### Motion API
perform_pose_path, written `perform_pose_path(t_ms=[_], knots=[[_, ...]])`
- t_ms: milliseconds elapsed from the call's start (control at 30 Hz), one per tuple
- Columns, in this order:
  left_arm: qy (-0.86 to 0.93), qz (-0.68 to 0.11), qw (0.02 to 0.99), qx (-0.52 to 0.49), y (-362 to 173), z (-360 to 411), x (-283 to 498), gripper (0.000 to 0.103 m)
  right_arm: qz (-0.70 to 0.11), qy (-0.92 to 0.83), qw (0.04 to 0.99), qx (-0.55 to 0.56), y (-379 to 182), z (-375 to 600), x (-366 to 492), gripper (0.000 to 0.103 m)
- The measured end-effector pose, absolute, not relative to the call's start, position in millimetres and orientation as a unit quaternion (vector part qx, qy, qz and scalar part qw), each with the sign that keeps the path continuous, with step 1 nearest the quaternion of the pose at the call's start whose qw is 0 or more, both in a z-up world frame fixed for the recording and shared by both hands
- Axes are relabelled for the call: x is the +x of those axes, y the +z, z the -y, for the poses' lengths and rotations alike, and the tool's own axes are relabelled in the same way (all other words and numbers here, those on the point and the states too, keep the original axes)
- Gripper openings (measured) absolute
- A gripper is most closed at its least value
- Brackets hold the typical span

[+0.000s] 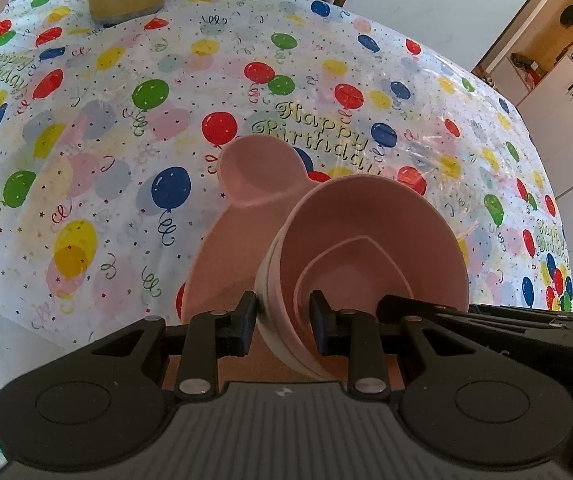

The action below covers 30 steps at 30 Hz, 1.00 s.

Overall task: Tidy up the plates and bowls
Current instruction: 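Lower the pink bowl into the cream bowl on the stack and open both grippers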

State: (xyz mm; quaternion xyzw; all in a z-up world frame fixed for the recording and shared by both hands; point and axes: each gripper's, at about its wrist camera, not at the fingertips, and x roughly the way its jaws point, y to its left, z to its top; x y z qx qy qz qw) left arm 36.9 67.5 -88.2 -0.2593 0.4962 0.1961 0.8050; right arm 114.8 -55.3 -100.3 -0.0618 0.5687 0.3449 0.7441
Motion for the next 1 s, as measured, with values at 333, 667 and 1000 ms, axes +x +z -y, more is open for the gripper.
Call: perform_pose_path(t_ms=[333,667,1000], knots=[[0.199,-0.499,0.803,-0.259,-96,-66,41,0.028,-0.574,0.343,0.741,-0.067,-110,57,117,0.025],[0.202,-0.500,0.800,-0.263,-100,-65,42,0.028,-0.578,0.345,0.736,-0.068,-113,57,118,0.026],[0.208,-0.483,0.811,-0.257,-90,-63,35,0.028,-0.567,0.364,0.736,-0.065,-106,60,116,0.031]])
